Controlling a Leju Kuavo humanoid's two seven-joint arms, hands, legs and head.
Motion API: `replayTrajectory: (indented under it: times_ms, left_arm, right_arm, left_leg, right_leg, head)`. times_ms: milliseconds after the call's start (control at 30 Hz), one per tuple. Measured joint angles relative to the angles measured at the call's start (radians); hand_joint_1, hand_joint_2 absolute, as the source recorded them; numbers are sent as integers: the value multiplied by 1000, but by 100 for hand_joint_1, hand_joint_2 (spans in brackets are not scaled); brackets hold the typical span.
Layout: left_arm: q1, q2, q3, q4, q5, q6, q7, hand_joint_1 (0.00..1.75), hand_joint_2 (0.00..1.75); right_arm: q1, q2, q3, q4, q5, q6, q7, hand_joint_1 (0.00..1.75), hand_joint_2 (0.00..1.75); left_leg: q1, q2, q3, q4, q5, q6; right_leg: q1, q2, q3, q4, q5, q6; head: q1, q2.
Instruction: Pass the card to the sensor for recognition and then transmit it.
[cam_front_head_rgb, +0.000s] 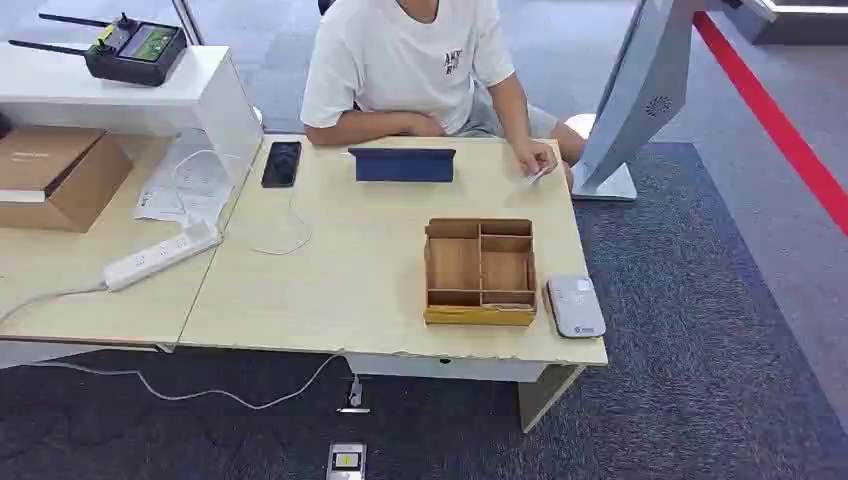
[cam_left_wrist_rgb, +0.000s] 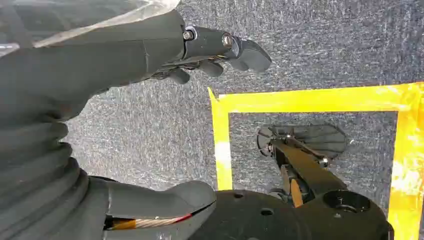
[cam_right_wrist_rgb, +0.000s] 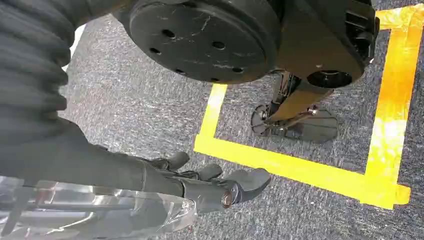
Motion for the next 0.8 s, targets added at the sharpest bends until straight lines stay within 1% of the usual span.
replayTrajectory:
  times_ms: [267, 300, 333, 800]
  left_arm:
    - [0, 0, 0, 0, 0, 0, 0, 0, 175]
    - [0, 0, 0, 0, 0, 0, 0, 0, 0]
    - [0, 0, 0, 0, 0, 0, 0, 0, 0]
    - [0, 0, 0, 0, 0, 0, 0, 0, 0]
  right_arm:
    - [0, 0, 0, 0, 0, 0, 0, 0, 175]
    - [0, 0, 0, 0, 0, 0, 0, 0, 175]
    - [0, 0, 0, 0, 0, 0, 0, 0, 0]
    - [1, 0, 0, 0, 0, 0, 0, 0, 0]
  left_leg:
    - [0, 0, 0, 0, 0, 0]
    - [0, 0, 0, 0, 0, 0]
    - [0, 0, 0, 0, 0, 0]
    - [0, 0, 0, 0, 0, 0]
  right_leg:
    - [0, 0, 0, 0, 0, 0]
    - [0, 0, 0, 0, 0, 0]
    - [0, 0, 0, 0, 0, 0]
    - [0, 0, 0, 0, 0, 0]
  head:
    - [0, 0]
    - [0, 0]
    - [0, 0]
    - [0, 0]
